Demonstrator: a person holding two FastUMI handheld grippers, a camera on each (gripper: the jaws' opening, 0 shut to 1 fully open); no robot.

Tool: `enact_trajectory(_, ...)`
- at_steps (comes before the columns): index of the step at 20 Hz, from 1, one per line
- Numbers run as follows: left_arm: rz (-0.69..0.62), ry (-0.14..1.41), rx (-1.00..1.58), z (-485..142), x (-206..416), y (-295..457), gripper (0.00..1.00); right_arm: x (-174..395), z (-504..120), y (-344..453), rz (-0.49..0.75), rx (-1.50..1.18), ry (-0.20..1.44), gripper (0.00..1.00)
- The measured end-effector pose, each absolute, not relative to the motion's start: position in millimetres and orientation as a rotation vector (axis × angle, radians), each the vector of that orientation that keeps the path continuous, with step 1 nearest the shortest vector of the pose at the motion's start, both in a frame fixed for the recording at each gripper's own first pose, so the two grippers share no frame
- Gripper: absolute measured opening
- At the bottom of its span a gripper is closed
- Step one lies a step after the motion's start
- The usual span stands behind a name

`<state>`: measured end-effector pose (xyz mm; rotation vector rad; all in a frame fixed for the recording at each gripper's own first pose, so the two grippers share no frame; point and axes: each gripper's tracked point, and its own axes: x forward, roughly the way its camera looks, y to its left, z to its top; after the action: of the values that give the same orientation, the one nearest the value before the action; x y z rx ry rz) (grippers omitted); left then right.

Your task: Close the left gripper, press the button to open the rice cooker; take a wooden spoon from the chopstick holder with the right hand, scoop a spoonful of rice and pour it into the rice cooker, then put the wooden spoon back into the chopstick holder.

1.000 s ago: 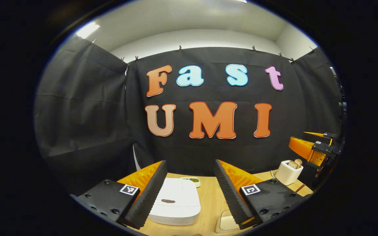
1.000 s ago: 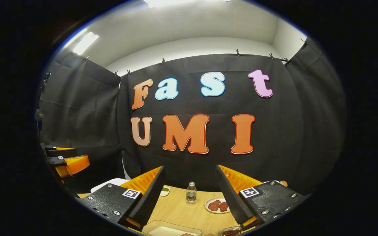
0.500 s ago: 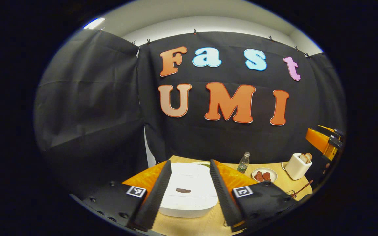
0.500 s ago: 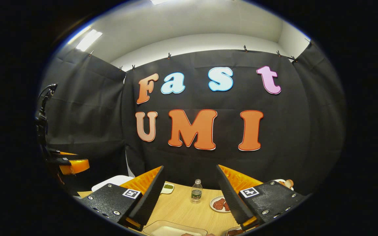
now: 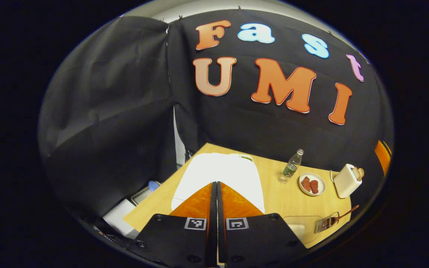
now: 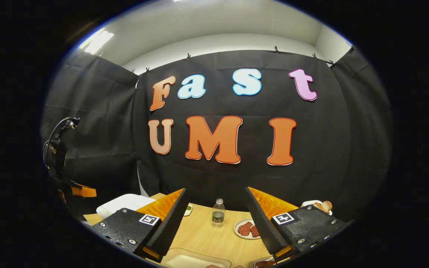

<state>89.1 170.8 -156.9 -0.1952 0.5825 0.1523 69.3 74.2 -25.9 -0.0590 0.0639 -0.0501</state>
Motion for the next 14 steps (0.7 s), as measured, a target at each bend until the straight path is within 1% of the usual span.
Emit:
enact_trajectory(2, 0.142, 0.658, -0.249, -169, 96, 175, 0.06, 71, -29, 67, -0.066, -0.059, 0.072, 0.94)
enact_trajectory(3, 0.137, 0.715, -0.26, -180, 101, 177, 0.02, 71, -32, 63, -0.074, -0.061, 0.077, 0.94)
enact_trajectory(4, 0.151, 0.787, -0.24, -192, 98, 183, 0.06, 71, -35, 57, -0.087, -0.063, 0.082, 0.94)
enact_trajectory(5, 0.151, 0.831, -0.225, -207, 101, 186, 0.04, 71, -36, 52, -0.103, -0.064, 0.085, 0.94)
enact_trajectory(6, 0.137, 0.868, -0.238, -218, 102, 186, 0.05, 70, -39, 45, -0.12, -0.063, 0.09, 0.94)
enact_trajectory(9, 0.075, 0.936, -0.357, -229, 118, 165, 0.06, 67, -50, 26, -0.167, -0.055, 0.116, 0.95)
enact_trajectory(12, 0.062, 0.993, -0.358, -246, 134, 168, 0.06, 62, -59, 10, -0.212, -0.052, 0.14, 0.94)
enact_trajectory(14, 0.033, 1.04, -0.398, -252, 142, 158, 0.05, 57, -62, -3, -0.245, -0.056, 0.148, 0.94)
